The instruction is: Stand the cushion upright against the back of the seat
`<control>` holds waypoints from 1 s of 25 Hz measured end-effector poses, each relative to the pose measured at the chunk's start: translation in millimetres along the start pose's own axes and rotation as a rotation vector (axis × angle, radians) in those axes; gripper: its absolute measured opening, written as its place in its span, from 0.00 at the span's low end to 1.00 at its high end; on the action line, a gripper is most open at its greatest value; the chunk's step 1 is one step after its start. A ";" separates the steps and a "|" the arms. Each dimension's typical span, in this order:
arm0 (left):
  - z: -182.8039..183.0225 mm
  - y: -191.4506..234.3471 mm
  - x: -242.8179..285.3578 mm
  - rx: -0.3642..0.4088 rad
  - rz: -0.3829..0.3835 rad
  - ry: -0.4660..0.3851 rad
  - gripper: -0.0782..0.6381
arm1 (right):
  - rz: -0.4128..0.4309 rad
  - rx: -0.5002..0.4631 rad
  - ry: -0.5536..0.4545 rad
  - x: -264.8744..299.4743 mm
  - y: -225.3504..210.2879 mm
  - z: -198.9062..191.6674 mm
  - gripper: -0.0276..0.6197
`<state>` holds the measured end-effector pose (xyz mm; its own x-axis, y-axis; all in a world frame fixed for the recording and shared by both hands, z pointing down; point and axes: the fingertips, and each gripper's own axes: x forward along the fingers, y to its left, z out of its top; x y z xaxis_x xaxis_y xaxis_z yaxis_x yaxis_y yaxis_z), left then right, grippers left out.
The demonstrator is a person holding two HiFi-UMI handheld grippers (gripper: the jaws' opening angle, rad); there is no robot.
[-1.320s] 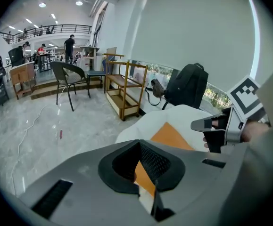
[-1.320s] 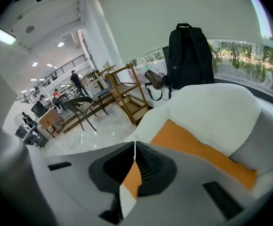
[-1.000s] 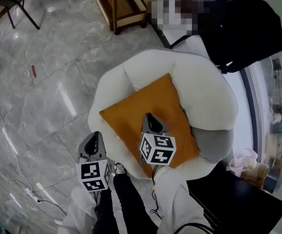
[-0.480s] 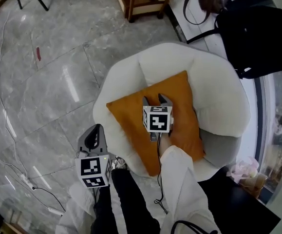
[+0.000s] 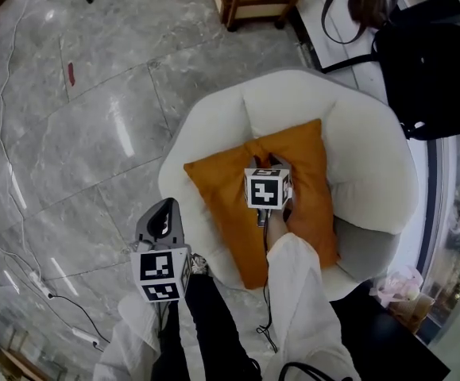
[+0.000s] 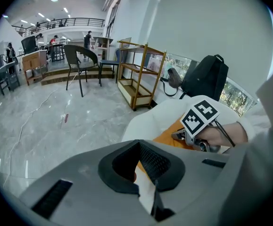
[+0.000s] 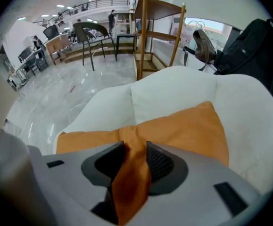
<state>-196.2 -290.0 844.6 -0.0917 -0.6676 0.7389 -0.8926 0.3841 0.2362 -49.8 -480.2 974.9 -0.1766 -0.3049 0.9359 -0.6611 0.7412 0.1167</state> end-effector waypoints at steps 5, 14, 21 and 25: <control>0.6 -6.4 -4.4 0.008 -0.012 0.004 0.10 | 0.014 -0.037 -0.001 -10.5 1.9 0.4 0.15; 4.9 -6.9 -20.2 0.017 -0.024 0.002 0.10 | 0.083 0.125 -0.161 -67.1 4.3 10.8 0.14; 12.6 -20.2 -39.8 0.027 -0.060 0.000 0.10 | 0.111 0.180 -0.320 -147.2 12.3 12.2 0.14; 31.3 -35.2 -57.1 0.054 -0.095 -0.030 0.10 | 0.056 0.238 -0.411 -195.4 -4.7 14.8 0.14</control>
<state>-173.4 -285.3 774.3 -0.0177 -0.7187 0.6951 -0.9202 0.2837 0.2698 -23.0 -433.0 786.6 -0.4591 -0.5152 0.7238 -0.7823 0.6205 -0.0546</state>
